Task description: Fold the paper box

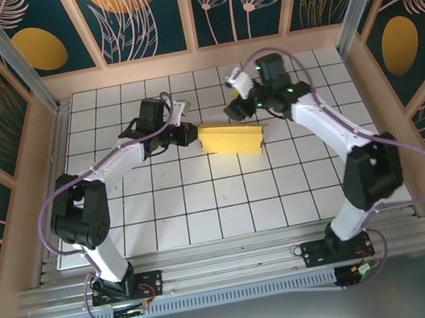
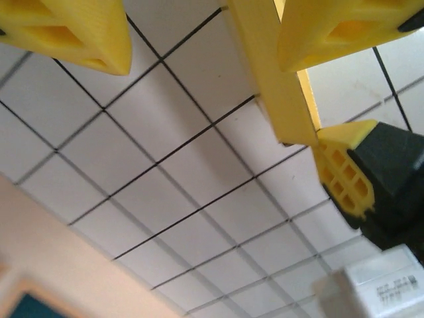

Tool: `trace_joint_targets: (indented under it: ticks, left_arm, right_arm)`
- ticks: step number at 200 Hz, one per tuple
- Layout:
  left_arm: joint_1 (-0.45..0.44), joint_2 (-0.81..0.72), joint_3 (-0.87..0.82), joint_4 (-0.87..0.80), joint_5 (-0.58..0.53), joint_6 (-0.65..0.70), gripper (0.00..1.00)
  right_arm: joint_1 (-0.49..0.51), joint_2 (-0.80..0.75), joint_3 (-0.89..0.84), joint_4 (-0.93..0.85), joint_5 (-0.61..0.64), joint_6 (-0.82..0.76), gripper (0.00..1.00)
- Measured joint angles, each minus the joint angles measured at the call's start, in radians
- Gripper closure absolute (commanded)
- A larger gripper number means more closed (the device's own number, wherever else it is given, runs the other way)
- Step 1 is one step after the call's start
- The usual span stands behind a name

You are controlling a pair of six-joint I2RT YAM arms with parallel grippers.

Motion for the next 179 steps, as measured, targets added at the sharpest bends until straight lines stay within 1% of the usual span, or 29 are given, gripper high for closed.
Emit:
trace_joint_targets:
  ticks: [11, 26, 39, 48, 62, 89, 111, 130, 148, 179]
  left_arm:
    - [-0.002, 0.004, 0.013, -0.017, -0.001, -0.011, 1.00]
    - [-0.002, 0.006, 0.026, -0.039, 0.000, -0.021, 1.00]
    - [-0.003, 0.007, 0.037, -0.058, 0.000, -0.027, 1.00]
    - [-0.003, 0.009, 0.048, -0.074, 0.000, -0.033, 1.00]
    - [-0.004, 0.016, 0.068, -0.099, -0.001, -0.037, 1.00]
    - [-0.005, 0.039, 0.116, -0.148, -0.005, -0.037, 1.00]
    - [-0.007, 0.056, 0.148, -0.177, -0.015, -0.036, 1.00]
    - [-0.008, 0.066, 0.167, -0.195, -0.019, -0.036, 1.00]
    - [-0.008, 0.069, 0.174, -0.202, -0.019, -0.036, 1.00]
    - [-0.008, 0.072, 0.180, -0.211, -0.019, -0.036, 1.00]
  right_arm:
    - [-0.058, -0.090, -0.098, 0.074, -0.012, 0.079, 0.39]
    - [-0.131, -0.188, -0.215, 0.136, -0.023, 0.146, 0.38]
    - [-0.172, -0.238, -0.283, 0.148, -0.029, 0.156, 0.37]
    - [-0.182, -0.248, -0.305, 0.138, -0.035, 0.143, 0.37]
    - [-0.183, -0.246, -0.309, 0.089, -0.037, 0.064, 0.40]
    - [-0.189, -0.245, -0.309, -0.010, -0.038, -0.133, 0.42]
    - [-0.219, -0.238, -0.308, -0.068, -0.060, -0.259, 0.46]
    - [-0.240, -0.218, -0.300, -0.093, -0.092, -0.324, 0.51]
    - [-0.247, -0.180, -0.275, -0.122, -0.116, -0.353, 0.56]
    - [-0.256, -0.111, -0.241, -0.171, -0.137, -0.401, 0.59]
